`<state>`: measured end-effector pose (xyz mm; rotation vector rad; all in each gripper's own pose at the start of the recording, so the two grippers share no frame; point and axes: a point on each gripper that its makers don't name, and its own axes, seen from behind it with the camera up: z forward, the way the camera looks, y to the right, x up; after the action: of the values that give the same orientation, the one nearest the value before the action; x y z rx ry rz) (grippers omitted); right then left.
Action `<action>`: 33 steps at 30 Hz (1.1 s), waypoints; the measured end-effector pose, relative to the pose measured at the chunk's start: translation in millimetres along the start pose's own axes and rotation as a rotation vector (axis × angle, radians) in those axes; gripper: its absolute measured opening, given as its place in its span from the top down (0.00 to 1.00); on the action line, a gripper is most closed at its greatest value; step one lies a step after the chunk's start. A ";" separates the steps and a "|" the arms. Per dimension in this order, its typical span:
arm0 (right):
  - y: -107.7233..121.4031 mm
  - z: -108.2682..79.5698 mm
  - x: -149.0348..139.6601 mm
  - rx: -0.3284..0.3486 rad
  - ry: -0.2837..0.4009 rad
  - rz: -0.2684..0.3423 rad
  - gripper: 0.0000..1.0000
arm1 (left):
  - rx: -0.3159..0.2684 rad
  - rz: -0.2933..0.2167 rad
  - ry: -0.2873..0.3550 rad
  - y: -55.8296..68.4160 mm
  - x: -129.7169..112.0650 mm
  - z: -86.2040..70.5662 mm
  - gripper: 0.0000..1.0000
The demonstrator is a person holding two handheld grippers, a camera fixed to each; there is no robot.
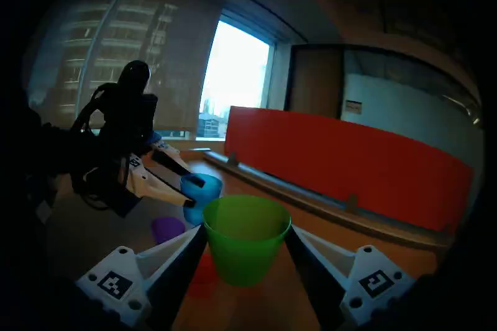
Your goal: Pour water
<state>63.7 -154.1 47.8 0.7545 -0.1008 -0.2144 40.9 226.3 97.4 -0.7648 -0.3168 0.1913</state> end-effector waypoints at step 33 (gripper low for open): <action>-14.5 -2.1 9.1 0.022 0.016 -0.007 0.09 | 0.013 -0.029 0.307 1.3 114.6 -66.4 0.17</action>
<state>70.6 -165.0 36.5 0.7785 -0.0852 -0.2136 171.2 216.6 75.7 -0.7635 -0.0355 0.0468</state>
